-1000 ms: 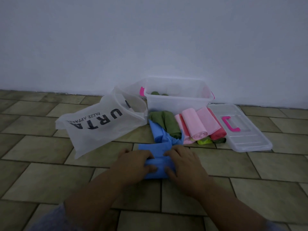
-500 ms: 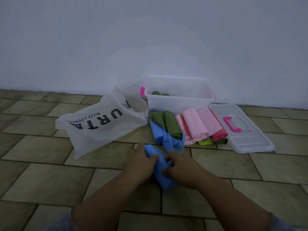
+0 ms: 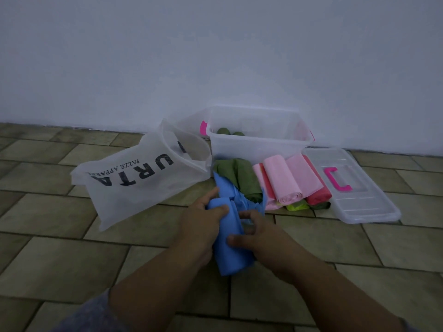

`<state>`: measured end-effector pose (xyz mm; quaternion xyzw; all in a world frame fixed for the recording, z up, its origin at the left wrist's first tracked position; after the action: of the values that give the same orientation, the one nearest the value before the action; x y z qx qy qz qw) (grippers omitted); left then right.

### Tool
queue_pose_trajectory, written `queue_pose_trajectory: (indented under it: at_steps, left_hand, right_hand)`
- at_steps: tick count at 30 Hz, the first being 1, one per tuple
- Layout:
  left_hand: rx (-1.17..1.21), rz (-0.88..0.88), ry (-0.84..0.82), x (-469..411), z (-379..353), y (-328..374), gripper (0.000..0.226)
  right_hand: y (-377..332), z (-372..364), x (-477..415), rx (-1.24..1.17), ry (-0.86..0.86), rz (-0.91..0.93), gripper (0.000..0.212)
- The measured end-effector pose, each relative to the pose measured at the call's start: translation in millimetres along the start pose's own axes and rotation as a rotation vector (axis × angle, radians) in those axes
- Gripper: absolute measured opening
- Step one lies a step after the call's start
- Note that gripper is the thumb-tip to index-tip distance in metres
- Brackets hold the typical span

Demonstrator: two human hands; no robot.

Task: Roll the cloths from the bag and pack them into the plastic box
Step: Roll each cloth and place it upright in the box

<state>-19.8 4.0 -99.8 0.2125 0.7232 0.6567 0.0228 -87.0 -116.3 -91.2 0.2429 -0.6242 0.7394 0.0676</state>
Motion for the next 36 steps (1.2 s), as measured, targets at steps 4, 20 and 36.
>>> queue_pose_trajectory:
  at_steps: [4, 20, 36]
  left_hand:
    - [-0.585, -0.265, 0.047, -24.2, -1.9, 54.3, 0.05]
    - [-1.435, -0.122, -0.01, -131.2, -9.9, 107.0, 0.088]
    - [-1.385, -0.138, -0.08, -132.3, -6.3, 105.6, 0.089]
  right_hand:
    - [-25.2, 33.0, 0.4, 0.099, 0.013, -0.026, 0.046]
    - [-166.1, 207.8, -128.4, 0.71, 0.543, -0.059, 0.026]
    - [-165.6, 176.5, -162.2, 1.315, 0.317, -0.124, 0.025]
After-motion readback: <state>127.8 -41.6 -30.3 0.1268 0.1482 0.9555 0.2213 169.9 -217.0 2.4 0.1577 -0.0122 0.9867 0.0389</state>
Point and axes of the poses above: each hand's wrist, its own x-axis away from the middle knuckle, its own z-axis out of the back of the hand, y = z × x, the point moved 7 cm from there along -x, towards the middle knuckle, and after that the axes turned 13 degrees about -y, right-handed, at the moved point
